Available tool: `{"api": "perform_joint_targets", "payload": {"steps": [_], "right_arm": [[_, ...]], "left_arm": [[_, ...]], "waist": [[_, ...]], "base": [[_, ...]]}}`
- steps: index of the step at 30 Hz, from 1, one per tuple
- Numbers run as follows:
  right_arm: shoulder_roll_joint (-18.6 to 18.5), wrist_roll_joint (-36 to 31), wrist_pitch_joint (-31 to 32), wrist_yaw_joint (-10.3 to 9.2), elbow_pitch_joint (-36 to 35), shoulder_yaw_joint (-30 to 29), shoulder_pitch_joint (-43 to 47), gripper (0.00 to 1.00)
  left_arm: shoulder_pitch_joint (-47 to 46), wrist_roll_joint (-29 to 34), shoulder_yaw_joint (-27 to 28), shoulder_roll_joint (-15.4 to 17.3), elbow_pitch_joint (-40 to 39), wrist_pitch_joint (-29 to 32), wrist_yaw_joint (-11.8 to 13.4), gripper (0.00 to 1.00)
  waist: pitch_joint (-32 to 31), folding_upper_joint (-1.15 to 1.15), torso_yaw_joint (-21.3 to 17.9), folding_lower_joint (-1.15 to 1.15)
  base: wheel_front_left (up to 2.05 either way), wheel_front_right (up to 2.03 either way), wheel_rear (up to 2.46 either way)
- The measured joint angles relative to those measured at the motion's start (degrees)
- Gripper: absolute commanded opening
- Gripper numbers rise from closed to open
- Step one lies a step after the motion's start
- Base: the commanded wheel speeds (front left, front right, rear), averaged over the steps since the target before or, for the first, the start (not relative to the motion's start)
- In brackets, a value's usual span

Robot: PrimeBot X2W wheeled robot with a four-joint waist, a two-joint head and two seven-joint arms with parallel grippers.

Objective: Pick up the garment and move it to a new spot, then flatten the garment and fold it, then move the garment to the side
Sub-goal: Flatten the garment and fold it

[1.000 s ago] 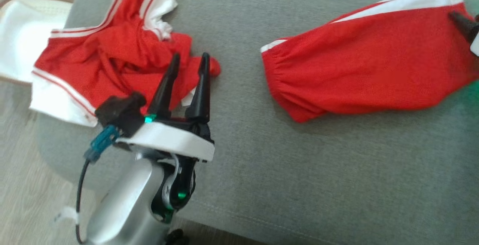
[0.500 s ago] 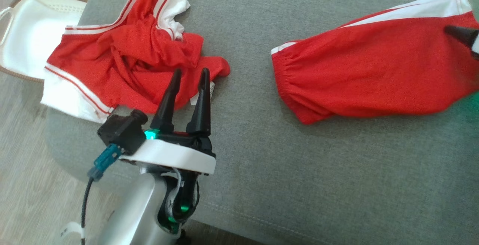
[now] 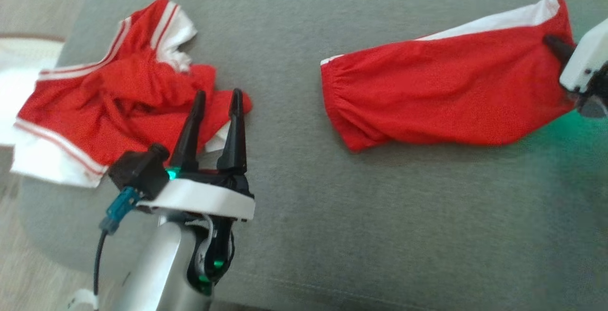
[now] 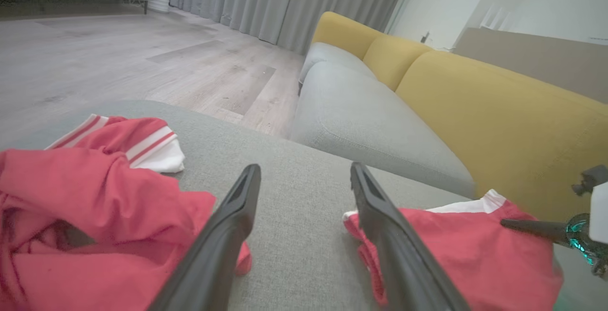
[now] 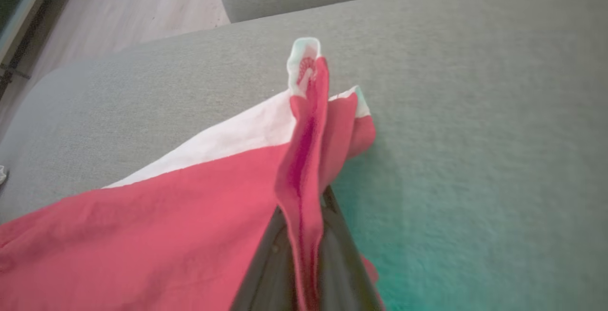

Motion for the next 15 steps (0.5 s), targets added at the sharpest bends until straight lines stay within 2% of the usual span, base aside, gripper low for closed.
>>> {"api": "perform_joint_targets", "payload": {"steps": [5, 15], "right_arm": [[0.4, 0.2, -2.0, 0.00, 1.2, -0.1, 3.2, 0.00], [1.3, 0.5, -7.1, 0.00, 2.2, 0.1, 7.0, 0.00]], "left_arm": [[1.6, 2.7, 1.6, 0.2, 0.3, 0.0, -1.0, 1.00], [5.2, 8.4, 4.1, 0.8, 0.7, 0.0, -1.0, 1.00]], "waist": [[-2.3, 0.00, -4.2, 0.00], [-6.9, 0.00, -11.1, 0.00]], "base": [[0.00, 0.00, 0.00], [0.00, 0.00, 0.00]]}}
